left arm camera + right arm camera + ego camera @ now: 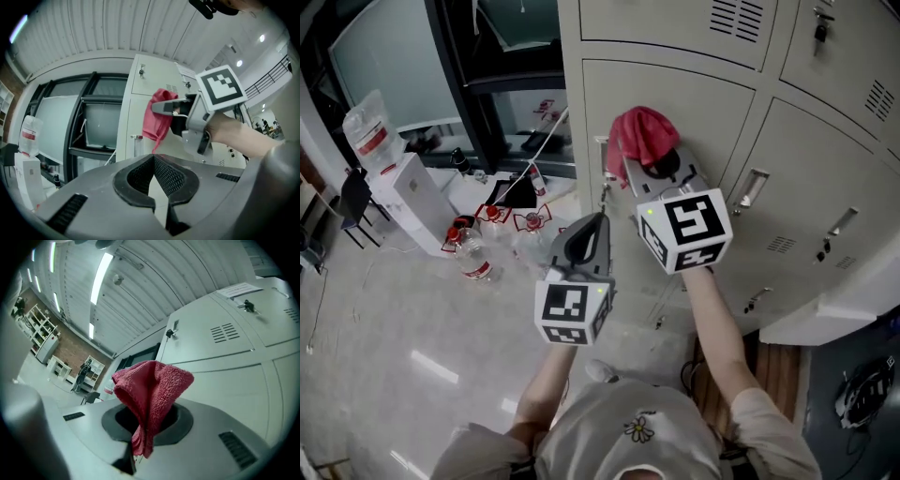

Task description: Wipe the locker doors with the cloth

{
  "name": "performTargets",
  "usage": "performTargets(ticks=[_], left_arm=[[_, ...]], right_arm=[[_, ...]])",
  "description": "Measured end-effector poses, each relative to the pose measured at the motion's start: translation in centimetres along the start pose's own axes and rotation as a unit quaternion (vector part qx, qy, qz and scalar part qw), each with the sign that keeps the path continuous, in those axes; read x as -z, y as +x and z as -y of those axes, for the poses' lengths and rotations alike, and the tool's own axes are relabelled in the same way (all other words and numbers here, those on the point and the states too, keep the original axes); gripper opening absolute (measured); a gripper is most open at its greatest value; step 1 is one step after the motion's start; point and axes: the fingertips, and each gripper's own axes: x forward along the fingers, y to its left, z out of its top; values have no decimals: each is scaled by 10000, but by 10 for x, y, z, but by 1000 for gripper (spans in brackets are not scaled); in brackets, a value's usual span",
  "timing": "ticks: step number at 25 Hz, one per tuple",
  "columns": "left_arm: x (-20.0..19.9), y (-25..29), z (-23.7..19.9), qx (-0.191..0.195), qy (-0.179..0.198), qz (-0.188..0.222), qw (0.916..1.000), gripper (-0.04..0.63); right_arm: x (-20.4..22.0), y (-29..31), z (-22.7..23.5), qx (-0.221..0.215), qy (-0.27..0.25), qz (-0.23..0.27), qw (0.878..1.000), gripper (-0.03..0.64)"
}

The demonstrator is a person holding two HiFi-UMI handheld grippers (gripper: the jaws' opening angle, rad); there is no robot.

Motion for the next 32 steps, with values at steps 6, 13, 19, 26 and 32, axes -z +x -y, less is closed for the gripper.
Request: performTargets(ticks=[6, 13, 19, 26, 32], left_arm=[[-1, 2, -22, -188, 7, -32, 9998, 17], [-3, 1, -45, -350, 52, -2, 9994, 17], [-1, -2, -56, -425, 7, -26, 9991, 17], [-6, 1, -59, -437, 43, 37, 9990, 17], [-5, 8, -53, -330, 33, 15, 9994, 17]], right_arm=[[-38, 59, 2, -126, -284, 119, 9994, 31], [-42, 94, 13, 119, -554, -247, 9981, 31], [-38, 109, 12, 237, -734, -492, 9958, 31], [-38, 108, 11, 328, -840, -578, 9942, 31], [-33, 82, 34, 613, -843, -580, 9929, 31]])
